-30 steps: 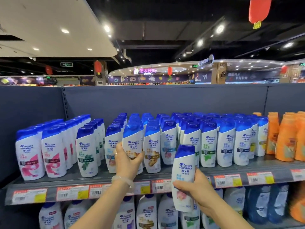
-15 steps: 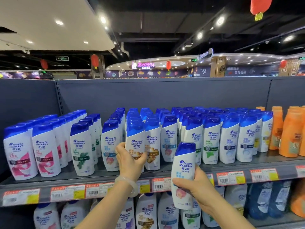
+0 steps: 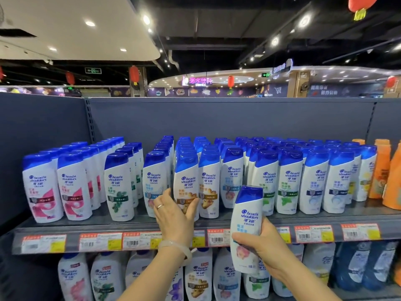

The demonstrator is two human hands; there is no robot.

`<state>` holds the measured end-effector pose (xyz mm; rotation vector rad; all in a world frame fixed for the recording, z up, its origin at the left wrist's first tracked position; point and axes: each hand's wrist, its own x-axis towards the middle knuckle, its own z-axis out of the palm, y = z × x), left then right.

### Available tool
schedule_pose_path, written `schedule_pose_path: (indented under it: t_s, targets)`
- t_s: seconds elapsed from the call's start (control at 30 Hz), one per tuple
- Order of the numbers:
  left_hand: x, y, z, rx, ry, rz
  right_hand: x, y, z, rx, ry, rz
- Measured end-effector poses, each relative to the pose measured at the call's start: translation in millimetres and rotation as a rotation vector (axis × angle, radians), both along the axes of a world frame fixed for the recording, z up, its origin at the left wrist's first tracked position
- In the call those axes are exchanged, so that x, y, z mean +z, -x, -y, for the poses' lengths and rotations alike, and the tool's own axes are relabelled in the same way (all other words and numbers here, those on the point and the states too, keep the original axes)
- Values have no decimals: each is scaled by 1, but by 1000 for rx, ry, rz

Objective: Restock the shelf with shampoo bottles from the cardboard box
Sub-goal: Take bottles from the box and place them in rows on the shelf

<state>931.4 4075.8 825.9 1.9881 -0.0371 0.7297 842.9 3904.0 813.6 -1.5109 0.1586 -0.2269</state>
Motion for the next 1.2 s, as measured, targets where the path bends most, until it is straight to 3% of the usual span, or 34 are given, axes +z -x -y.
schedule_pose_path:
  t_s: [0.33,0.43,0.67,0.97,1.07,1.2]
  targets:
    - [-1,12,-2,-43,27,-33,63,-42,0,-15,121,212]
    - [-10,28,-1,-20,17,44,67,-58,1,-48,100,231]
    - [-33,58,27,-436,-189,126,49,-73,0,-103,87,201]
    - [-32,48,56,-499,-345,-25,47,-80,4,-15,129,159]
    - [-32,46,61,-484,-388,-38,48,-76,3,-52,232,156]
    - [-31,45,65,-484,-394,-52,52,-68,0,-179,607,114]
